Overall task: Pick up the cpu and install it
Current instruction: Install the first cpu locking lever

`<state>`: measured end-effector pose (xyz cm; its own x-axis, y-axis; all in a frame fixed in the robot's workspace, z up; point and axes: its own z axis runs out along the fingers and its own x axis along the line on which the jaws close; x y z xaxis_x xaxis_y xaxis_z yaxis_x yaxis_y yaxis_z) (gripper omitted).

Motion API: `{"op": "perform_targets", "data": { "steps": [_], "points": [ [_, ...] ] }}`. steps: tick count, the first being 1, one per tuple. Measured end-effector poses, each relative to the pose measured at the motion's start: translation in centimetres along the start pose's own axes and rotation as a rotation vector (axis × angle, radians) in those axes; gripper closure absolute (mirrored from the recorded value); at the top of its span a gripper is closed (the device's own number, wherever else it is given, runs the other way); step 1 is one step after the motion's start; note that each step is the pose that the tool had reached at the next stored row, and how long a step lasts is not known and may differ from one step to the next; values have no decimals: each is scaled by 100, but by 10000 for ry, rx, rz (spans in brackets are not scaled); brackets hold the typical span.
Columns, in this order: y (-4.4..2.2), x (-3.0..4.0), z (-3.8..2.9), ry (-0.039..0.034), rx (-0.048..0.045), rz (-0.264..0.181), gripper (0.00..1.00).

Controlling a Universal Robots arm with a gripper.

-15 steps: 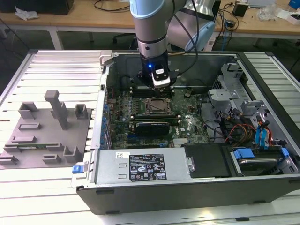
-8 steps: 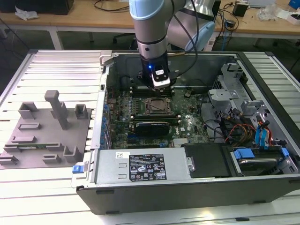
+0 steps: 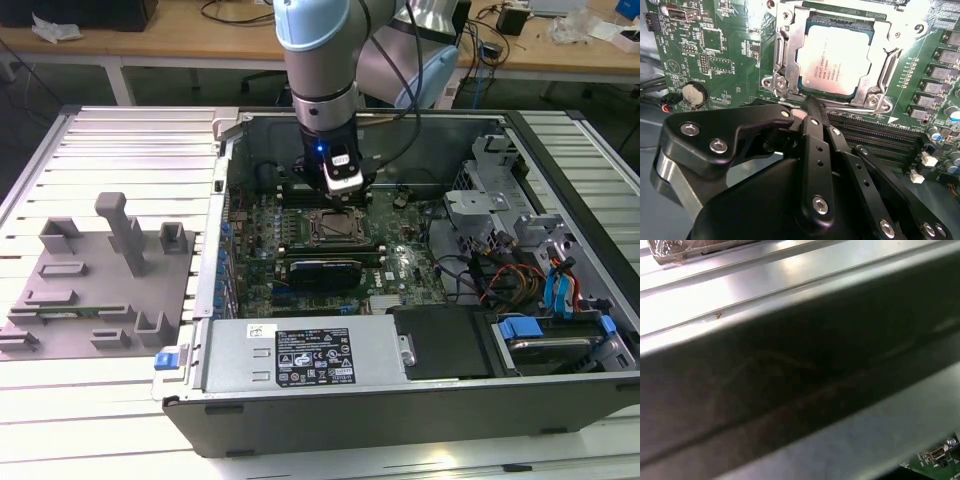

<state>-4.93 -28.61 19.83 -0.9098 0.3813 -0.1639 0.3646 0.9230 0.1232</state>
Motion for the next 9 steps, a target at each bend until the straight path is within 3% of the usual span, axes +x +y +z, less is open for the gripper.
{"op": "perform_targets", "data": {
  "steps": [4, 9],
  "points": [
    [0, 0, 7, -12, -3, -7, 89],
    [16, -18, -102, -12, -7, -7, 89]
  ]
}}
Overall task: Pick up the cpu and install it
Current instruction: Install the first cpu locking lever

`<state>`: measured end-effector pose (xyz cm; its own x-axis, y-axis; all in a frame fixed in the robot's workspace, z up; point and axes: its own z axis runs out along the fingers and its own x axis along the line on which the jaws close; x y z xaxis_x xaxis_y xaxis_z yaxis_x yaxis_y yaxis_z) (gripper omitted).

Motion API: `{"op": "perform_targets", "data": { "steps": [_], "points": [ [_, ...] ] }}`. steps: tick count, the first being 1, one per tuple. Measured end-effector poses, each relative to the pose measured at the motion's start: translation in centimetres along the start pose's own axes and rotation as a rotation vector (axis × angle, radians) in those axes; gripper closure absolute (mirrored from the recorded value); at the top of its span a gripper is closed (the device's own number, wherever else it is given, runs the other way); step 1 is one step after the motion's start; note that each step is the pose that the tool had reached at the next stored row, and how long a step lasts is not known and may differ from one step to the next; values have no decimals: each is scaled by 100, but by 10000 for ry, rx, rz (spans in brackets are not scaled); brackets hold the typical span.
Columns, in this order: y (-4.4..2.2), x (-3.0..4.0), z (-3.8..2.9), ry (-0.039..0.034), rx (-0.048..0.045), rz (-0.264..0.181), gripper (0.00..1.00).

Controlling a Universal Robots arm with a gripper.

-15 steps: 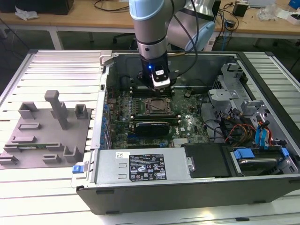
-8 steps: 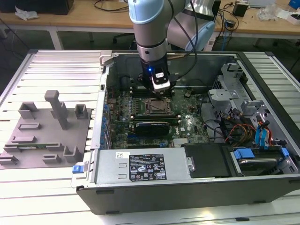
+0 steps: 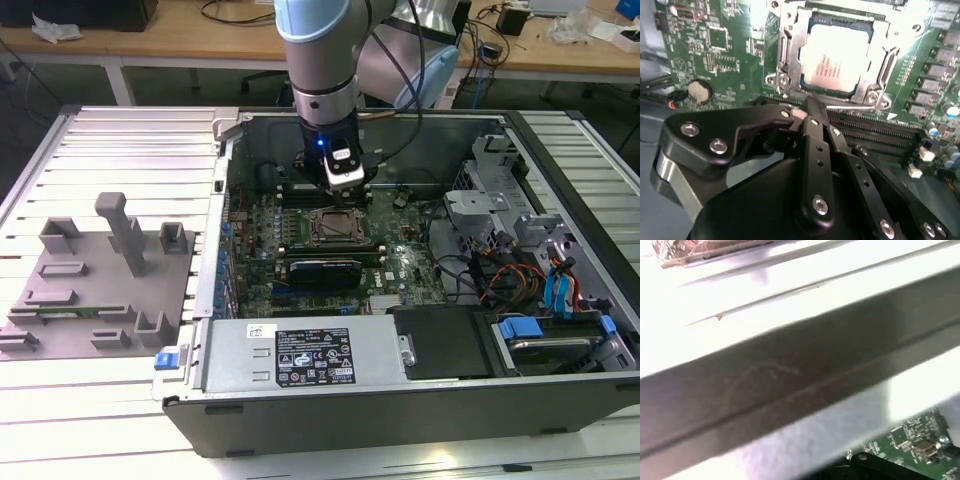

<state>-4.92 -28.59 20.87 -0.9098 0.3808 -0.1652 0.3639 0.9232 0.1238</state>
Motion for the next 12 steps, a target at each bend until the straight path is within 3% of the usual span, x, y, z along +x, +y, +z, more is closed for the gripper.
{"op": "perform_targets", "data": {
  "steps": [3, 5, 6, 9, 12],
  "points": [
    [6, 5, -2, -28, -63, 8, 89],
    [8, 14, -3, -82, -182, 20, 89],
    [4, 24, -4, -127, -216, 20, 89],
    [-27, 102, 0, -368, -318, 6, 89],
    [-35, 116, 20, -517, -377, -5, 89]
  ]
}}
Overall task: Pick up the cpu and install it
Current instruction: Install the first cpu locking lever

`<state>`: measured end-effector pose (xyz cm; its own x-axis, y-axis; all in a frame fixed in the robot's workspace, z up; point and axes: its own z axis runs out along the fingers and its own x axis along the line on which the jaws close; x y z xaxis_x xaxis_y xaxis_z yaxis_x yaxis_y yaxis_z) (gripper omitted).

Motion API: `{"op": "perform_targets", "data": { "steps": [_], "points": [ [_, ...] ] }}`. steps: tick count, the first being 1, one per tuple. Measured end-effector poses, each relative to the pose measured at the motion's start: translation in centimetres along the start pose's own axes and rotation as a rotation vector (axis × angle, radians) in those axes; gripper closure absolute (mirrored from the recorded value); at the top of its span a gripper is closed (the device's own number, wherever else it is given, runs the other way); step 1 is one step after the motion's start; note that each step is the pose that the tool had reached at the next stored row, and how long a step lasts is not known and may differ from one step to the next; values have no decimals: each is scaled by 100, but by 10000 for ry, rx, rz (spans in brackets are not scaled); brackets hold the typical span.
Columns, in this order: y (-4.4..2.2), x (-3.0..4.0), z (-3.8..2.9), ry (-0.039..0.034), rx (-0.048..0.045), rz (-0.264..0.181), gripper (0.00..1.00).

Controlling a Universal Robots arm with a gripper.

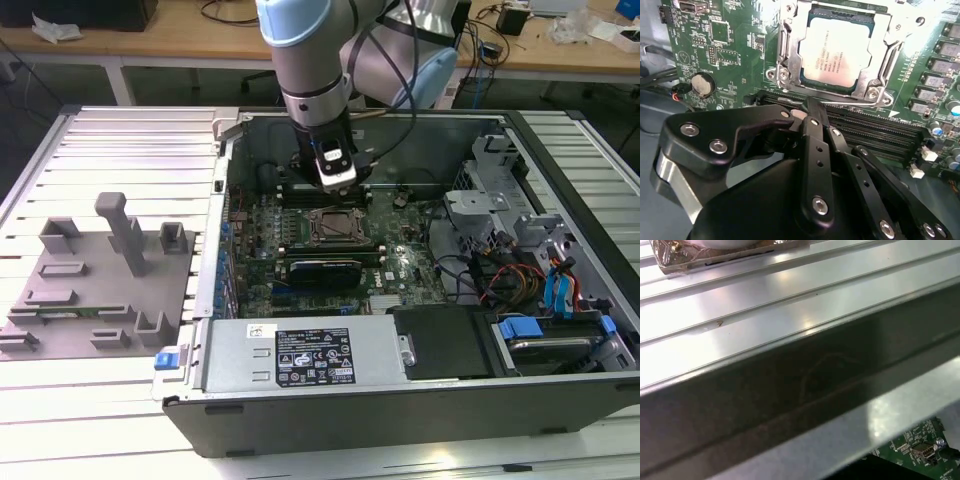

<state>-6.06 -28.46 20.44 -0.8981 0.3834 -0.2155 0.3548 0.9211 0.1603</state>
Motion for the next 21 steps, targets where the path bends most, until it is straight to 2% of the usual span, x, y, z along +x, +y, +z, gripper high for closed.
{"op": "perform_targets", "data": {
  "steps": [3, 6, 10, 14, 21],
  "points": [
    [-5, 8, 28, -149, -63, -11, 89],
    [-14, 21, 49, -242, -102, -18, 89],
    [-27, 52, 51, -319, -134, -22, 89],
    [-29, 53, 55, -381, -155, -31, 89],
    [-53, 48, 67, -427, -159, -38, 89]
  ]
}}
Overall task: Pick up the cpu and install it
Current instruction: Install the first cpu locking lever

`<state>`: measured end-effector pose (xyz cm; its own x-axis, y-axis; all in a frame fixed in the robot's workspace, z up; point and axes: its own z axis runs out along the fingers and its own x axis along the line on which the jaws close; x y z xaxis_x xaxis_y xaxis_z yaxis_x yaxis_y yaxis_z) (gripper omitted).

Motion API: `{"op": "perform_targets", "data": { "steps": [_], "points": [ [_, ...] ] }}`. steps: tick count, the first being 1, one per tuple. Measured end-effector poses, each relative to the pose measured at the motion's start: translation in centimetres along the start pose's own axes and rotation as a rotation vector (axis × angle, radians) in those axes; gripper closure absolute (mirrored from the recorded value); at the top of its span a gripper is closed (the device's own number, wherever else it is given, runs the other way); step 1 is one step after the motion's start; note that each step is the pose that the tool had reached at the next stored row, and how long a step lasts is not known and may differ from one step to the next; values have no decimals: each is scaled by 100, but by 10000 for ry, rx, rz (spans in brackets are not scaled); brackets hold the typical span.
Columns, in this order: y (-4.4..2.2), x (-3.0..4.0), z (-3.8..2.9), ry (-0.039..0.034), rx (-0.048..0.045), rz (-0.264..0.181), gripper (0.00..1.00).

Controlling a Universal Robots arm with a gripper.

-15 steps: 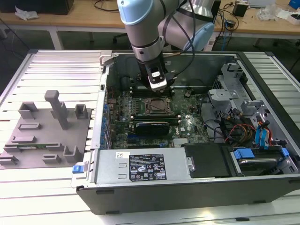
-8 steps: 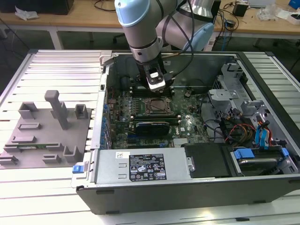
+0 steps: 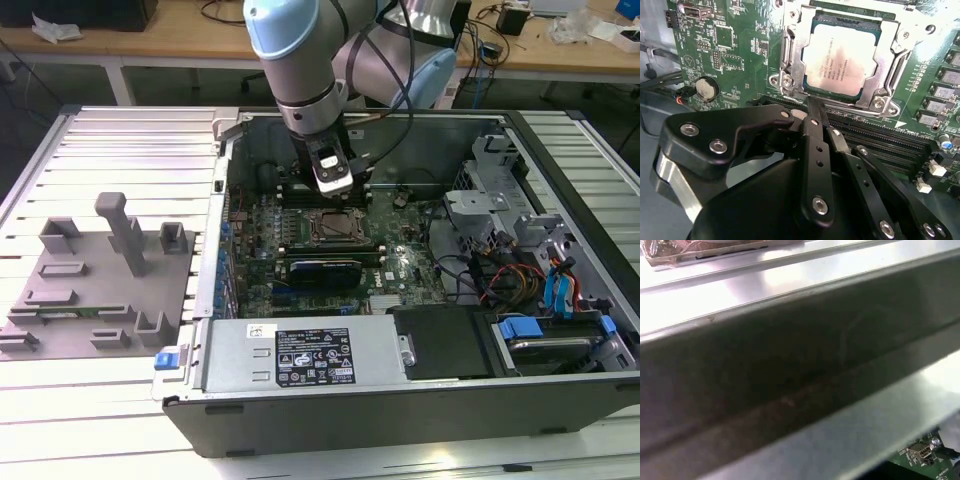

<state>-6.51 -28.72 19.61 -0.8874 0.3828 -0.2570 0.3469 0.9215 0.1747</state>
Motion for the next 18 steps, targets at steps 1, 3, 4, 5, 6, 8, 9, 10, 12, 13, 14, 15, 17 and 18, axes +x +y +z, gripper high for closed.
{"op": "perform_targets", "data": {
  "steps": [1, 3, 4, 5, 6, 8, 9, 10, 12, 13, 14, 15, 17, 18],
  "points": [
    [0, -3, 4, -2, 0, -2, 89],
    [2, -6, 17, -13, -11, 0, 89],
    [2, -8, 19, -14, -7, -2, 89],
    [6, -18, 24, -16, -8, 0, 89],
    [11, -29, 28, -17, -8, 1, 89],
    [24, -64, 40, -17, -7, -2, 89],
    [30, -78, 45, -17, -9, -1, 89],
    [34, -88, 48, -17, -9, -2, 89],
    [41, -108, 55, -17, -9, -1, 89],
    [44, -115, 58, -17, -10, -1, 89],
    [45, -116, 55, -17, -7, -1, 89],
    [47, -119, 45, -17, -9, 1, 89],
    [70, -154, -84, -18, -9, 0, 89],
    [76, -163, -116, -17, -7, -1, 89]
  ]
}}
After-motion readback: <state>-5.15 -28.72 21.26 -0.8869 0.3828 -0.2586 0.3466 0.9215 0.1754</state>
